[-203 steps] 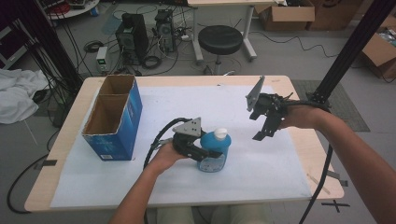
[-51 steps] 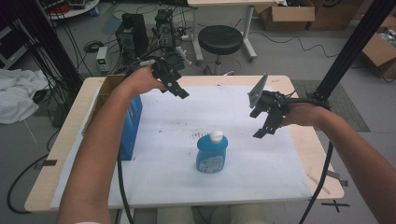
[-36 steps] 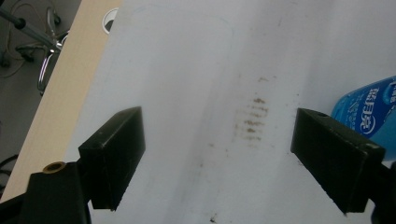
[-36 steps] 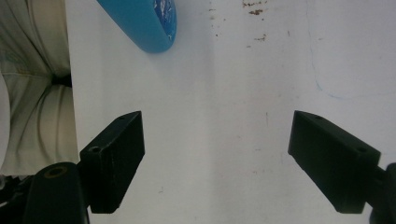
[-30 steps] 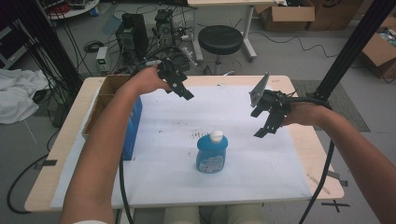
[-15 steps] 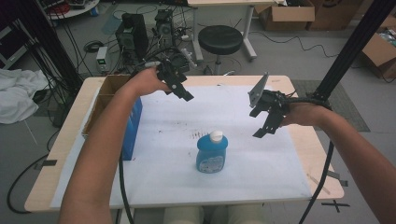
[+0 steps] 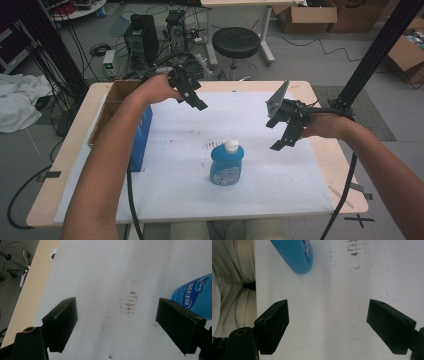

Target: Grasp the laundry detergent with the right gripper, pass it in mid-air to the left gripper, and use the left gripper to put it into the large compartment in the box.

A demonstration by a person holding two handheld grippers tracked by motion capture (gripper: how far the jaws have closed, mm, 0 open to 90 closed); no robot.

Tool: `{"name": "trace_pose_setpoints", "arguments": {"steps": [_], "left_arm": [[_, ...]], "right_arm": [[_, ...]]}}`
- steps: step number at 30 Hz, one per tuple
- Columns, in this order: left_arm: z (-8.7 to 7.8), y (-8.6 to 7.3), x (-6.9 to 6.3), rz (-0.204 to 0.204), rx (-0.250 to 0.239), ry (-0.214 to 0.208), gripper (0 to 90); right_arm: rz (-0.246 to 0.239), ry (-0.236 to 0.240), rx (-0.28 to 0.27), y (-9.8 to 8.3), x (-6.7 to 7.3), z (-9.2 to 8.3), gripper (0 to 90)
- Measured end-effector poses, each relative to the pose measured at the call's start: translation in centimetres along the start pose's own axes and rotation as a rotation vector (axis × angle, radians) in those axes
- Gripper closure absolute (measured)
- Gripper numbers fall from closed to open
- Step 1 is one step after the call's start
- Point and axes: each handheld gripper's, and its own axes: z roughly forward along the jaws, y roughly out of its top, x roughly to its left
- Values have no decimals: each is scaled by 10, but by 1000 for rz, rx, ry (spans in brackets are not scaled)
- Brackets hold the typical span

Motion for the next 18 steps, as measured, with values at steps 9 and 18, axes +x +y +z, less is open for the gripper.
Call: {"name": "trace_pose_setpoints", "arguments": {"steps": [9, 18], "left_arm": [[-1, -1, -2, 19, 1, -3, 183], [-1, -1, -5, 29, -7, -8, 183]], "right_arm": [[-3, 13, -43, -1, 6, 3, 176], [-17, 35, -107, -1, 16, 11, 175]]}}
